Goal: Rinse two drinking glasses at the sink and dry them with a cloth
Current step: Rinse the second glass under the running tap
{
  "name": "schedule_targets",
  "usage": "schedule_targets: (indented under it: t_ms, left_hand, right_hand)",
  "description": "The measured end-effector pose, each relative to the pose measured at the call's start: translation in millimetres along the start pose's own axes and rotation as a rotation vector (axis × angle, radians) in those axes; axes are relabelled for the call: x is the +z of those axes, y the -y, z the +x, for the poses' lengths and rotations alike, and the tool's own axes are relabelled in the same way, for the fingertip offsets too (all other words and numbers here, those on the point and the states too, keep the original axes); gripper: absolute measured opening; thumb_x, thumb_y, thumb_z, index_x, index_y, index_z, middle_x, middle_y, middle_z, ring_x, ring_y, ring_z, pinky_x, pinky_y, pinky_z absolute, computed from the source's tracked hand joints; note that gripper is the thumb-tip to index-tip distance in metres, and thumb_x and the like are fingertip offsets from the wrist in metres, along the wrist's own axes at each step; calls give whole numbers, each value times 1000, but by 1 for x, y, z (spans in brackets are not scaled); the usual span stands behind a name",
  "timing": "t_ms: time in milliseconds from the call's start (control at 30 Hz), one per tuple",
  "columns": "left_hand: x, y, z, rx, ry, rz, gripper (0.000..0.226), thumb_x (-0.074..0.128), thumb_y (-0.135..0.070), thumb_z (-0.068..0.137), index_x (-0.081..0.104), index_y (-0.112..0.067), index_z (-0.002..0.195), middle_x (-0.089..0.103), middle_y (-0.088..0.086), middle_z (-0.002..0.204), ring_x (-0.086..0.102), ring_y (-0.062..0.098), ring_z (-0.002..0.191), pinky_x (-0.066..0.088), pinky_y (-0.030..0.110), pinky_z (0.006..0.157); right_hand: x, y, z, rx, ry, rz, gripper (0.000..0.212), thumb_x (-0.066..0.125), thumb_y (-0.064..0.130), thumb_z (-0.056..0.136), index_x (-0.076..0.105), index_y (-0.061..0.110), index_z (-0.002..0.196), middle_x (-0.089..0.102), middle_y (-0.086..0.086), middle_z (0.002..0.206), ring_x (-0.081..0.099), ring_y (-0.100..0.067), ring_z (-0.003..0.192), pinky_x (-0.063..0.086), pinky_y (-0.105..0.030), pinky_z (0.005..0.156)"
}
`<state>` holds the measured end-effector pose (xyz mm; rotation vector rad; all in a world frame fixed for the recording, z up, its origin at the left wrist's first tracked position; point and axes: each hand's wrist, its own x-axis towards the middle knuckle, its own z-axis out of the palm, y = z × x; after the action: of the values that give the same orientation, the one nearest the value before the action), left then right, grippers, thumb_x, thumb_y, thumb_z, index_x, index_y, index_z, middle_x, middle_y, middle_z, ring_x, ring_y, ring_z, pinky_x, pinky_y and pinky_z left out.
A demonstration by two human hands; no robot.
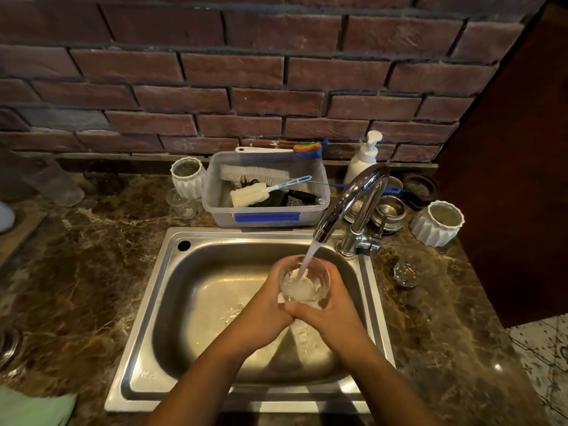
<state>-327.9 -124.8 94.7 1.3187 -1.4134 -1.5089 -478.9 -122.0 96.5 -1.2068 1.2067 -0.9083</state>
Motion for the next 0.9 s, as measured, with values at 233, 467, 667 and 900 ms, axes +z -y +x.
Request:
schedule_targets:
  t_ms: [233,467,667,900]
  left_hand:
    - [11,24,-3,-370,-173,-997,32,46,-20,104,74,-12,118,70,19,126,70,33,114,60,41,81]
    - [34,41,-7,-488,-139,-1059,69,35,-68,91,69,-20,128,66,19,133,65,33,121,56,49,92]
    - [42,51,-25,-645,-30,-783,64,33,-64,98,62,-19,133,71,17,126,69,35,114,54,57,96]
    - [51,49,-44,-772,-57,-572,53,33,-54,104,58,-16,132,75,16,116,72,34,108,53,59,98]
  right_hand:
    - [-6,6,13,-187,77,-542,66,82,51,66,49,41,122,62,20,110,63,2,101,56,-16,76]
    - [0,1,14,339,68,-367,60,71,68,66,63,23,106,73,3,100,71,-13,91,61,-39,83]
    - [-7,-30,-13,791,59,285,55,74,55,80,73,10,112,77,-18,106,73,-35,102,53,-54,99]
    - [-4,-58,-42,1025,-17,618,67,87,45,70,68,-2,113,75,-27,101,75,-40,90,63,-50,68]
